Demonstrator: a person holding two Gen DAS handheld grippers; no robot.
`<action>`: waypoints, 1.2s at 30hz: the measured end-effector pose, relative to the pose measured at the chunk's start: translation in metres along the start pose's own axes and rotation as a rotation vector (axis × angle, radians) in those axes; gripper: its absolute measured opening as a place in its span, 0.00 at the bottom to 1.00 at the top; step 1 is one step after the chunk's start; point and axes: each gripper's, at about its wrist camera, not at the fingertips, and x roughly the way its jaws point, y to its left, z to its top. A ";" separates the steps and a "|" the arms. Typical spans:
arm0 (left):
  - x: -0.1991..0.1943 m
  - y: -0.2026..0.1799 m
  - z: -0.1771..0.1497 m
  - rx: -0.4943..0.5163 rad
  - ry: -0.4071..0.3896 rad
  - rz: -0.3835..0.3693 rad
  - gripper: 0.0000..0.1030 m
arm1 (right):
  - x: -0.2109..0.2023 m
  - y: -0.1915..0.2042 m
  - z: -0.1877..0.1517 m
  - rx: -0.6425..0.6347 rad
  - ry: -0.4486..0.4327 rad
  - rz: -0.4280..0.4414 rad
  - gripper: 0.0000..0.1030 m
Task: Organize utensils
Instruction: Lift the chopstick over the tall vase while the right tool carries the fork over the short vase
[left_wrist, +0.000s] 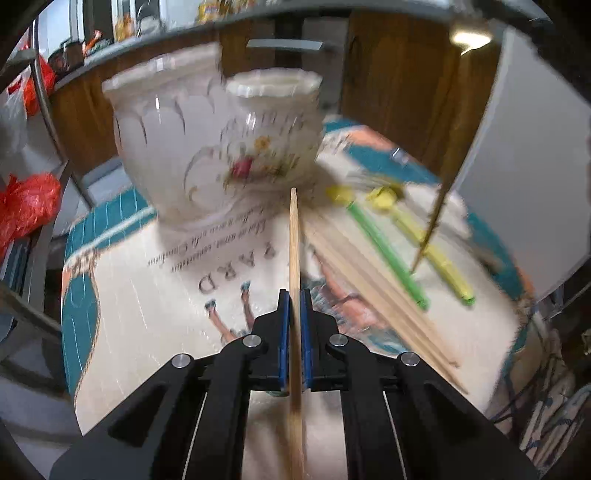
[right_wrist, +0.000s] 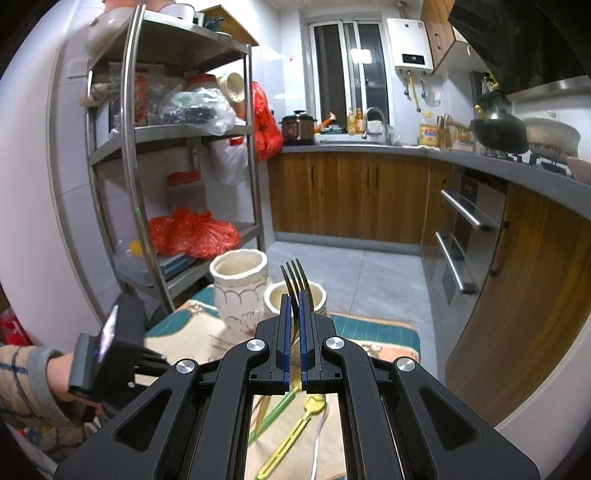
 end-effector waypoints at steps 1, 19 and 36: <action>-0.004 0.000 -0.001 0.005 -0.019 0.001 0.06 | 0.001 0.001 0.002 -0.002 -0.003 -0.002 0.05; -0.107 0.051 0.097 -0.063 -0.567 -0.011 0.06 | 0.006 0.007 0.067 -0.059 -0.116 -0.056 0.04; -0.030 0.095 0.158 -0.175 -0.652 0.075 0.06 | 0.080 -0.017 0.088 0.029 -0.181 -0.210 0.04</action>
